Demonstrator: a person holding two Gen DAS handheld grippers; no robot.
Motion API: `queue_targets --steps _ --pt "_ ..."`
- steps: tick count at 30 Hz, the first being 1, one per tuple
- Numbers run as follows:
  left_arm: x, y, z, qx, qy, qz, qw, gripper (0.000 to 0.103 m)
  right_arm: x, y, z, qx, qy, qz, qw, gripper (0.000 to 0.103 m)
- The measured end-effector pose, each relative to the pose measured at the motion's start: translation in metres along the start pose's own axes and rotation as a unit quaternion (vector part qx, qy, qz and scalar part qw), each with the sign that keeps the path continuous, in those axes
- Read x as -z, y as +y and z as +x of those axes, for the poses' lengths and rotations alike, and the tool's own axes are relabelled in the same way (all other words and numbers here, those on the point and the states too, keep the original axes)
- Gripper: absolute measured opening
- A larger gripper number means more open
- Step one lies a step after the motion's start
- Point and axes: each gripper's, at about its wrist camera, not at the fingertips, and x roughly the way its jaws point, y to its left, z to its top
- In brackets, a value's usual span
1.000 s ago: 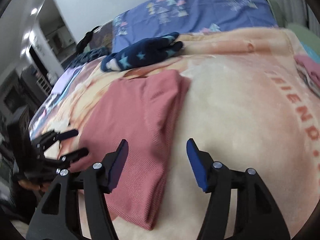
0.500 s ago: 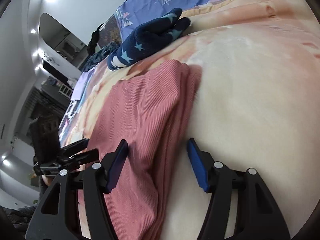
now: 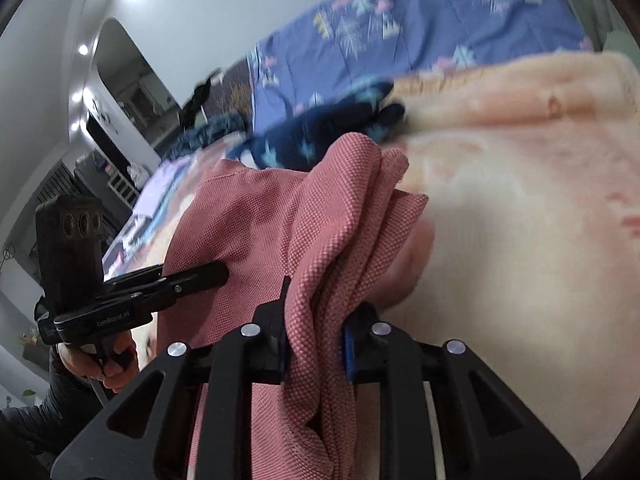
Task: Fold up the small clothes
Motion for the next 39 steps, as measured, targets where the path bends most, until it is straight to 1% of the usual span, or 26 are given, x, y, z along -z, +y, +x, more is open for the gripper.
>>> queue_targets --steps 1,2,3,6,9,10,12,14,16,19,22,25,27,28,29,30,31,32,33,34,35,36,37,38,39 --pt "-0.015 -0.009 -0.004 0.009 -0.011 0.012 0.9998 0.023 -0.009 0.001 -0.014 0.006 -0.023 -0.007 1.000 0.021" --pt "-0.029 -0.018 -0.005 0.014 -0.021 0.024 0.9994 0.023 -0.017 0.001 -0.021 0.015 -0.038 -0.017 0.999 0.021" --pt "-0.041 -0.026 -0.004 0.014 -0.028 0.037 0.9988 0.023 -0.031 0.002 -0.033 0.034 -0.057 -0.032 0.997 0.021" --pt "-0.090 -0.067 0.011 -0.007 -0.059 0.097 0.9935 0.023 -0.067 -0.005 -0.053 0.082 -0.099 -0.053 0.990 0.021" --pt "-0.131 -0.092 0.037 -0.022 -0.080 0.124 0.9889 0.024 -0.104 -0.028 -0.062 0.127 -0.134 -0.053 0.981 0.021" --pt "-0.147 -0.100 0.054 -0.028 -0.079 0.126 0.9884 0.024 -0.114 -0.038 -0.063 0.139 -0.139 -0.051 0.979 0.021" --pt "-0.170 -0.111 0.083 -0.044 -0.071 0.127 0.9884 0.024 -0.135 -0.063 -0.055 0.158 -0.141 -0.037 0.977 0.021" --pt "-0.185 -0.118 0.108 -0.058 -0.063 0.134 0.9872 0.024 -0.148 -0.087 -0.049 0.170 -0.137 -0.024 0.976 0.021" --pt "-0.194 -0.120 0.131 -0.068 -0.057 0.143 0.9857 0.024 -0.157 -0.108 -0.040 0.178 -0.131 -0.017 0.975 0.021" --pt "-0.202 -0.118 0.165 -0.082 -0.047 0.150 0.9841 0.024 -0.163 -0.136 -0.028 0.188 -0.127 -0.001 0.974 0.021" --pt "-0.206 -0.114 0.201 -0.107 -0.037 0.153 0.9817 0.025 -0.175 -0.163 -0.003 0.191 -0.118 0.018 0.974 0.021" --pt "-0.209 -0.114 0.230 -0.130 -0.028 0.178 0.9749 0.026 -0.177 -0.180 0.015 0.196 -0.117 0.027 0.973 0.021" --pt "-0.211 -0.112 0.245 -0.141 -0.024 0.189 0.9715 0.028 -0.177 -0.192 0.025 0.194 -0.119 0.032 0.973 0.021" --pt "-0.211 -0.110 0.252 -0.151 -0.026 0.191 0.9697 0.035 -0.176 -0.194 0.028 0.197 -0.118 0.033 0.973 0.021" --pt "-0.209 -0.106 0.259 -0.163 -0.027 0.192 0.9675 0.047 -0.174 -0.200 0.033 0.203 -0.114 0.036 0.972 0.023" --pt "-0.205 -0.102 0.266 -0.182 -0.024 0.194 0.9637 0.053 -0.167 -0.212 0.042 0.220 -0.100 0.050 0.969 0.028" --pt "-0.196 -0.097 0.276 -0.202 -0.014 0.198 0.9592 0.058 -0.160 -0.219 0.046 0.233 -0.092 0.065 0.966 0.031" --pt "-0.187 -0.091 0.284 -0.207 0.003 0.198 0.9582 0.060 -0.153 -0.227 0.049 0.243 -0.085 0.080 0.963 0.035" --pt "-0.177 -0.085 0.291 -0.201 0.025 0.194 0.9598 0.061 -0.143 -0.238 0.051 0.249 -0.076 0.106 0.960 0.038" --pt "-0.163 -0.078 0.299 -0.189 0.057 0.189 0.9620 0.064 -0.133 -0.246 0.049 0.243 -0.077 0.136 0.957 0.039" --pt "-0.152 -0.073 0.303 -0.182 0.072 0.187 0.9626 0.064 -0.128 -0.250 0.047 0.242 -0.074 0.156 0.955 0.040" --pt "-0.142 -0.071 0.302 -0.183 0.063 0.189 0.9627 0.064 -0.128 -0.251 0.047 0.243 -0.071 0.158 0.955 0.040" --pt "-0.136 -0.072 0.297 -0.191 0.043 0.194 0.9613 0.065 -0.127 -0.247 0.044 0.247 -0.074 0.149 0.955 0.040" --pt "-0.134 -0.073 0.294 -0.191 0.039 0.196 0.9609 0.065 -0.125 -0.241 0.042 0.256 -0.080 0.136 0.954 0.043" --pt "-0.132 -0.075 0.292 -0.190 0.039 0.196 0.9612 0.065 -0.122 -0.235 0.040 0.265 -0.083 0.127 0.952 0.051"
